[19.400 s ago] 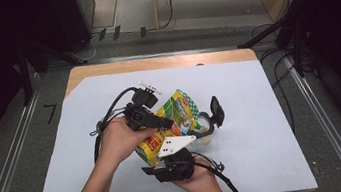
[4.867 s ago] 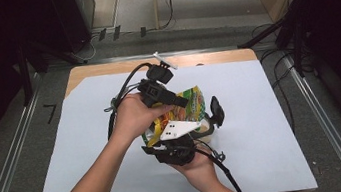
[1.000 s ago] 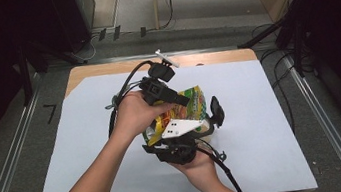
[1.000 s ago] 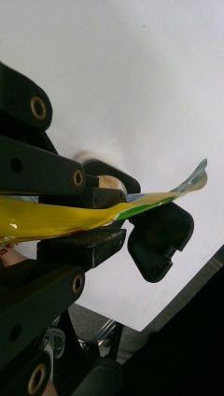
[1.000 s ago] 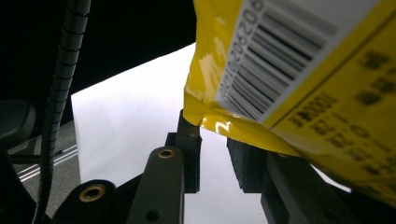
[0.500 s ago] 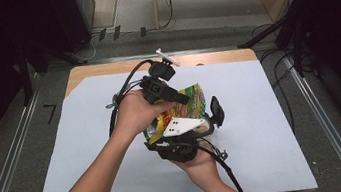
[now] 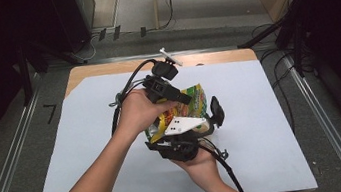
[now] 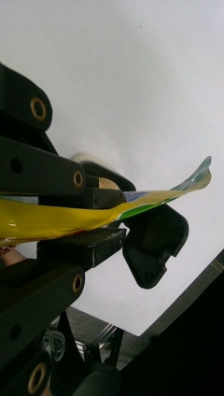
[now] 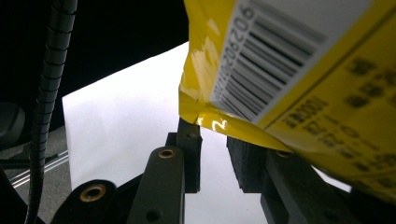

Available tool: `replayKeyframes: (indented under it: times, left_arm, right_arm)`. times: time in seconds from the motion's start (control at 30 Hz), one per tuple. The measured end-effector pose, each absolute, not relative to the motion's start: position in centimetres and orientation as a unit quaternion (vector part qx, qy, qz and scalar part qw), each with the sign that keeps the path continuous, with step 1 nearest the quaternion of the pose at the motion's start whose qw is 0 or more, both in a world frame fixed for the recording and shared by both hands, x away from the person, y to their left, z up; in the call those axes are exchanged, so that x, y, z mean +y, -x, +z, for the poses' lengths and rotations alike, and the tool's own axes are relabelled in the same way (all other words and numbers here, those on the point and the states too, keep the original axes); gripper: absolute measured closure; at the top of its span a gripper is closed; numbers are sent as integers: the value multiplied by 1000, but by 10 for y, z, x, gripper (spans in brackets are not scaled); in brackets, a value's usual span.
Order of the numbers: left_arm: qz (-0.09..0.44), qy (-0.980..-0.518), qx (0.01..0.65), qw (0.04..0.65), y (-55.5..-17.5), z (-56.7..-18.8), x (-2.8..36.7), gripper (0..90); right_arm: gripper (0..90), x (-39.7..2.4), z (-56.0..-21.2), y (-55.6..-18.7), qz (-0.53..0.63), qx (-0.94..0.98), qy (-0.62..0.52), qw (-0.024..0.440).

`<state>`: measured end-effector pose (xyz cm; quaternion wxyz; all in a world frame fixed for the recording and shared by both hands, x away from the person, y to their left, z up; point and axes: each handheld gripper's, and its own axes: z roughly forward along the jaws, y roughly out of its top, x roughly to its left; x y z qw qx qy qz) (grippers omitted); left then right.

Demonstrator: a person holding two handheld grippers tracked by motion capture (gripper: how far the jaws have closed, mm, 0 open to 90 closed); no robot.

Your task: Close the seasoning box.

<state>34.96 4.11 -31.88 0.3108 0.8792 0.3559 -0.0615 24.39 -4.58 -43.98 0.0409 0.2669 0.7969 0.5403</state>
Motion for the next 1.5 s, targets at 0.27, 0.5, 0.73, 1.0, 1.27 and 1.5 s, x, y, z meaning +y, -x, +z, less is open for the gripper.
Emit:
replayKeyframes:
  times: [0.27, 0.5, 0.73, 1.0, 1.27, 1.5]
  left_arm:
    - [-63, -881, 354, 308, -350, -322, 39, 808]
    - [-63, -880, 353, 311, -349, -322, 40, 808]
    - [-63, -881, 353, 310, -348, -321, 39, 807]
    - [-62, -883, 351, 306, -348, -320, 36, 808]
    - [-58, -880, 350, 314, -349, -315, 38, 808]
    - [-59, -880, 353, 312, -350, -316, 38, 807]
  right_arm:
    - [762, -45, -443, -243, 538, 797, -270, 40]
    - [762, -45, -443, -243, 538, 797, -270, 42]
    - [761, -45, -444, -242, 544, 793, -272, 36]
    - [759, -45, -442, -243, 544, 793, -273, 41]
    - [748, -47, -439, -244, 544, 793, -269, 50]
    - [749, -47, -439, -244, 545, 793, -267, 49]
